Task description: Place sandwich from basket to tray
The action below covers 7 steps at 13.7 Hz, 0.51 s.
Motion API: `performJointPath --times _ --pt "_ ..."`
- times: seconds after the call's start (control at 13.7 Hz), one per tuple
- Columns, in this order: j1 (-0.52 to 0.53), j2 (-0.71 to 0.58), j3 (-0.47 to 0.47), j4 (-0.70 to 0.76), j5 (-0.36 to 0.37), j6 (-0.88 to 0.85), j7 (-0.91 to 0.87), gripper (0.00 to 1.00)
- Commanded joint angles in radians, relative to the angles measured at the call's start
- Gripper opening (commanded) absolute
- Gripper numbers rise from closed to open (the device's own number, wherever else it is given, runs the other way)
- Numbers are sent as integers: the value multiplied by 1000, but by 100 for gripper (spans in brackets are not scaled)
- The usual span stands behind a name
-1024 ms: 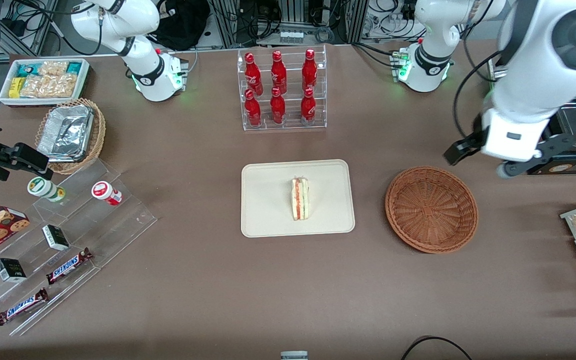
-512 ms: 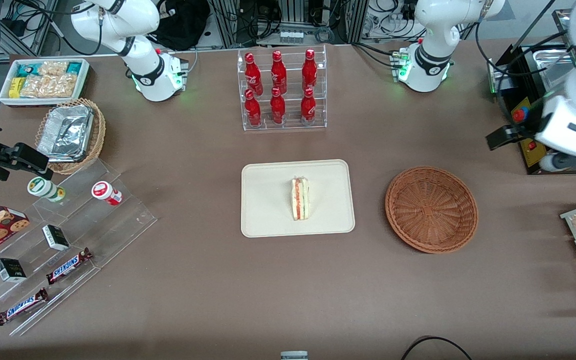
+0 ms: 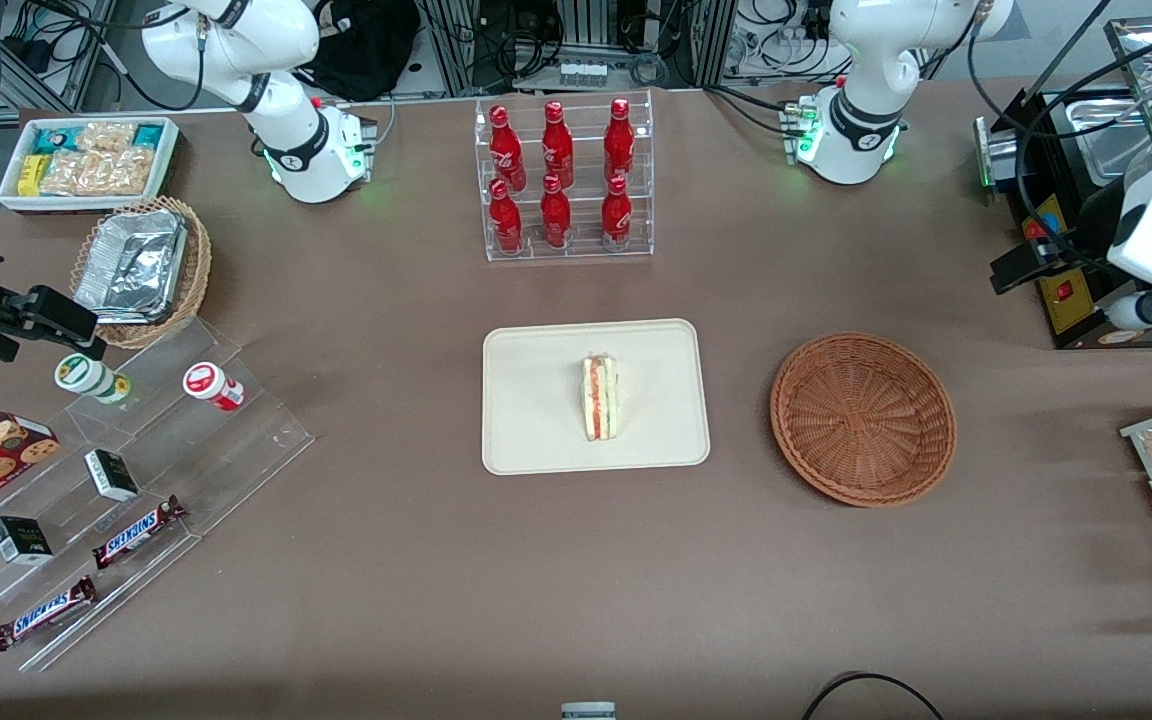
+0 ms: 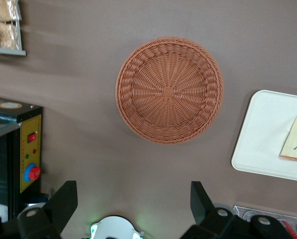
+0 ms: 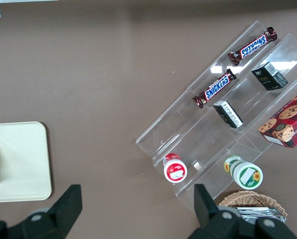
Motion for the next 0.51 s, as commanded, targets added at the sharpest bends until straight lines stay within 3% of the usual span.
performJointPath --times 0.0,0.44 --pt "3 -22 11 18 -12 -47 125 100" --pt "25 -29 -10 18 3 -44 197 100"
